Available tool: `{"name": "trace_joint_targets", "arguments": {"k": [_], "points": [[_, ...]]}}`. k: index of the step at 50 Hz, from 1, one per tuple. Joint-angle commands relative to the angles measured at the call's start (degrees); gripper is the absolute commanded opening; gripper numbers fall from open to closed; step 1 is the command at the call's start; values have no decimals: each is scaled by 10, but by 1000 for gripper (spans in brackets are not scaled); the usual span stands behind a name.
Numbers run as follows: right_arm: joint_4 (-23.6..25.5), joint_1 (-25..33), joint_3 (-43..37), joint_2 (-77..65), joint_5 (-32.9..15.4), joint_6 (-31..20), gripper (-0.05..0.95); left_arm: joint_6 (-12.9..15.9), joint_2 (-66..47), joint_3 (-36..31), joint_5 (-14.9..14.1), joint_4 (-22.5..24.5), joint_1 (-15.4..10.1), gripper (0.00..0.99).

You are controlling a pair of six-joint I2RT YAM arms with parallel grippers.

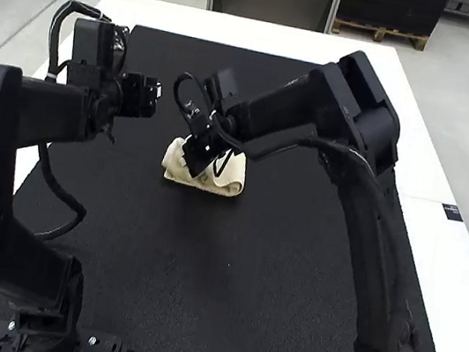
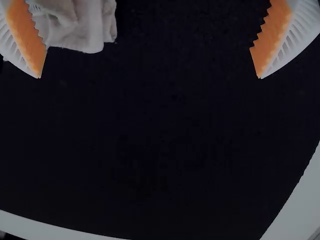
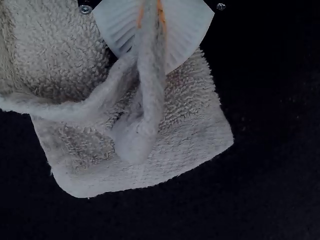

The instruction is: Fold the towel.

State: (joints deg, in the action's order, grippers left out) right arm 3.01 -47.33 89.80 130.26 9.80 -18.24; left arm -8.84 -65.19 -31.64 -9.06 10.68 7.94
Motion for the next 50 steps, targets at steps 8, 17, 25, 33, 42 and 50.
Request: {"name": "trace_joint_targets", "arguments": {"k": [8,17,25,33,42,50], "points": [[6,-6,27,3,-6,-24,557,0,10,16,-7,22,10,962],[16,-7,43,-3,-6,-27,748,-1,11,17,-6,25,8,962],[19,-22,57,-22,-5,-38,844,-2,10,21,-4,29,7,962],[21,-23,72,-32,-4,-32,890,-2,10,29,-4,32,7,962],[9,-19,83,-58,0,-31,907,-1,11,35,-4,35,8,962],[11,-16,96,-63,1,-25,902,-1,10,42,-3,51,6,962]]}}
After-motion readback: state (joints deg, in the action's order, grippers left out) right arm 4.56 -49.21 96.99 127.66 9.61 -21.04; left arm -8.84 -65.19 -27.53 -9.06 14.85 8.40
